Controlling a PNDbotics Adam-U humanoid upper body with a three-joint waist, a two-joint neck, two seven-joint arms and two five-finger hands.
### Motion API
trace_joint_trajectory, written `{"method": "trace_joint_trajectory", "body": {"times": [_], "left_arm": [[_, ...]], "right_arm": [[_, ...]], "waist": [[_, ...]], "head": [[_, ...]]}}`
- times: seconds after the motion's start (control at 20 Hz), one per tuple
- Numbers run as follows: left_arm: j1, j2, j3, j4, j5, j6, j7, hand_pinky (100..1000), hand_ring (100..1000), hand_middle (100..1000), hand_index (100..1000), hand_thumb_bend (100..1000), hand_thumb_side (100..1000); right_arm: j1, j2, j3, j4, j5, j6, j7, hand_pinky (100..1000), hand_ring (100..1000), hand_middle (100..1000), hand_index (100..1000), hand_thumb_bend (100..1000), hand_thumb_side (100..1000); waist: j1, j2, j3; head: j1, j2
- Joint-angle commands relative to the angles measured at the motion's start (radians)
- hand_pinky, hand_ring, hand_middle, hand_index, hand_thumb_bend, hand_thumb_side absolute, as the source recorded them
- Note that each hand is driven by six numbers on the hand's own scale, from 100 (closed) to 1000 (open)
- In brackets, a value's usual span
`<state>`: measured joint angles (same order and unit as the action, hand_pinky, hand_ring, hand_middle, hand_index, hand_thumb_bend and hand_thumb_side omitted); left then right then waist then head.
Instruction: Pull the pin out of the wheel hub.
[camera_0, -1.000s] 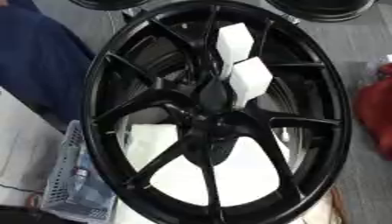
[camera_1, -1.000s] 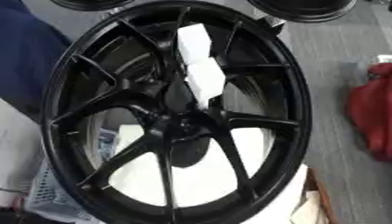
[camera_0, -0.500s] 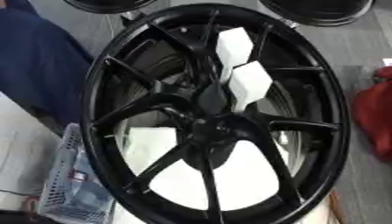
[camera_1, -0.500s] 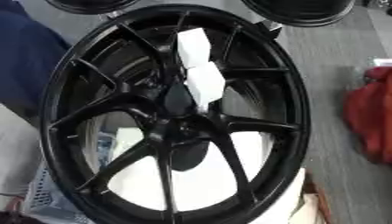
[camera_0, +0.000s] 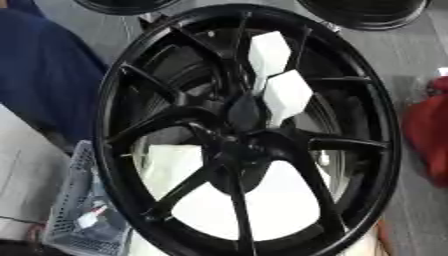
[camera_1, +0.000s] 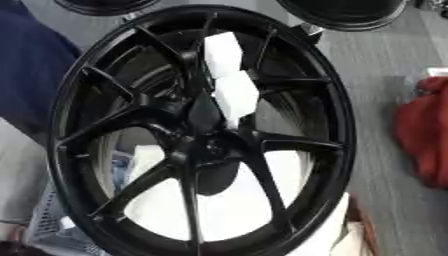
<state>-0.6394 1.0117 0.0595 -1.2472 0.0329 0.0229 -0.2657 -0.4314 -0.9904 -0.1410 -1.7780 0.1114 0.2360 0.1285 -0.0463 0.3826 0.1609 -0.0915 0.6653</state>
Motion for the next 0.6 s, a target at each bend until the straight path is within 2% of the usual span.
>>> {"method": "trace_joint_trajectory", "body": {"times": [0.05,0.45,0.6], "left_arm": [[-0.007,0.03,0.022,-0.069,0.052,0.005,0.027,820,700,734,842,279,796],[0.031,0.028,0.031,-0.24,0.234,-0.008,0.12,819,664,711,838,254,808],[0.053,0.031,0.026,-0.293,0.267,-0.009,0.15,819,661,709,838,257,803]], "right_arm": [[-0.013,-0.029,-0.014,-0.013,-0.009,0.002,-0.006,852,726,701,784,100,503],[-0.008,-0.029,-0.017,-0.019,-0.012,0.002,-0.012,852,727,701,784,100,496],[-0.004,-0.03,-0.019,-0.023,-0.012,0.002,-0.016,852,727,701,784,100,494]], "waist": [[0.003,-0.023,0.002],[-0.005,-0.021,0.004],[-0.006,-0.021,0.007]], "head": [[-0.005,-0.006],[-0.01,-0.012],[-0.011,-0.011]]}}
